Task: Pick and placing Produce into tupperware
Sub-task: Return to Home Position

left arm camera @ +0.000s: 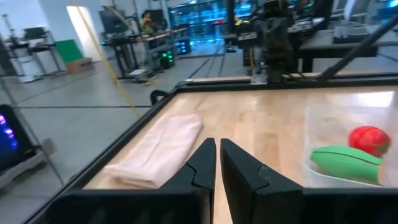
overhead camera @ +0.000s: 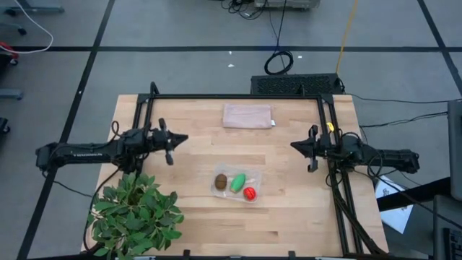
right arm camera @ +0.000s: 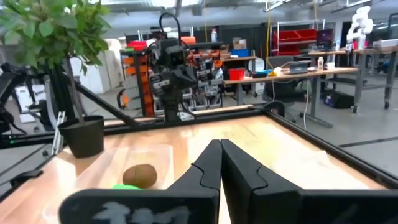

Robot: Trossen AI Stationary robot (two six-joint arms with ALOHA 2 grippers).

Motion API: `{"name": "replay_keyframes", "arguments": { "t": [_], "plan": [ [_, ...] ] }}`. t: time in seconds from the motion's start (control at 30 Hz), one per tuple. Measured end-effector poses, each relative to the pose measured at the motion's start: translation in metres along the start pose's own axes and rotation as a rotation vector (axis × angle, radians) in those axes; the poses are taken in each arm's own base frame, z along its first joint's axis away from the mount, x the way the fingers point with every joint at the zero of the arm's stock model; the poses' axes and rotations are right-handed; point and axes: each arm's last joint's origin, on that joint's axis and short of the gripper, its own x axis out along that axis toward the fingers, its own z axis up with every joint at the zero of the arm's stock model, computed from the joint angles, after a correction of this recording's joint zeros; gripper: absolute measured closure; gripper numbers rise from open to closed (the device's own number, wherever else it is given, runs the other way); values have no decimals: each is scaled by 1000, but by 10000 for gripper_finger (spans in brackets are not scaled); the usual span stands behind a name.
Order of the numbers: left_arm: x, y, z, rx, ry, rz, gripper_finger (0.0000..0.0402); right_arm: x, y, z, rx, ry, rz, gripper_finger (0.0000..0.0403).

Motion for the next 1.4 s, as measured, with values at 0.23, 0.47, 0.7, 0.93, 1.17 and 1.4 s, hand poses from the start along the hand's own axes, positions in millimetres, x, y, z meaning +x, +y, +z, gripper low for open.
{"name": "replay_keyframes", "arguments": {
  "t": [0.23, 0.47, 0.7, 0.93, 1.17, 1.4],
  "plan": [
    [-1, -3, 5, 38, -71, -133, 373, 0, 1, 0, -8, 0, 44, 403],
    [-2, -10, 6, 71, -91, -242, 373, 0, 1, -2, -12, 20, 44, 403],
    [-2, -13, 1, 80, -39, -251, 373, 0, 0, -6, -3, 60, 43, 403],
    [-5, -14, -18, 108, -68, -203, 373, 0, 0, -6, -7, 65, 43, 403],
    [-6, -15, -13, 108, -120, -245, 373, 0, 0, -6, -8, 63, 43, 403],
    [-10, -14, -6, 141, -200, -262, 373, 0, 1, -1, -21, 11, 46, 403]
  ]
}}
